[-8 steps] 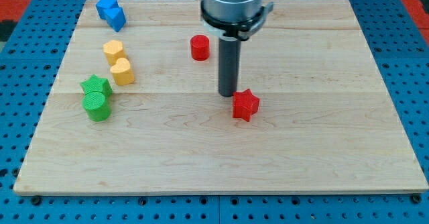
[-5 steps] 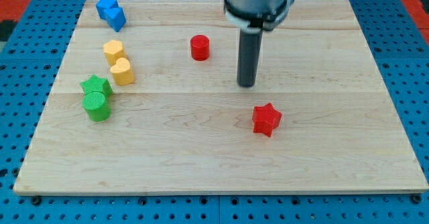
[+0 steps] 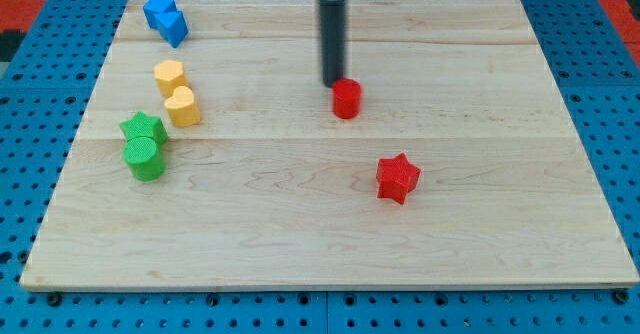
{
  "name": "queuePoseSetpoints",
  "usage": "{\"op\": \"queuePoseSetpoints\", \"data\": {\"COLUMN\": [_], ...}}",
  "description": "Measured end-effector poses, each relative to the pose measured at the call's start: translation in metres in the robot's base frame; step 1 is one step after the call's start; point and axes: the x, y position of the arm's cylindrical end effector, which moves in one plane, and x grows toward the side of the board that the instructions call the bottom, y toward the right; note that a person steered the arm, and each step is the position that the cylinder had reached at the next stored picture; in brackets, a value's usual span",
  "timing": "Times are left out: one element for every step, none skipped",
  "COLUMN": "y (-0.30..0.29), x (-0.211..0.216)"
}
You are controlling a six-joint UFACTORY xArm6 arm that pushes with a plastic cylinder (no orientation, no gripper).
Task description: Place the red circle vertically to the red star
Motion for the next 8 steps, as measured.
{"op": "queuePoseSetpoints", "data": {"y": [-0.005,-0.079,-0.073,-0.019,-0.011,-0.037,-0.006,-0.004], "x": [-0.006,-0.026,0.007,0.022,0.022,0.075,0.173,0.235]}}
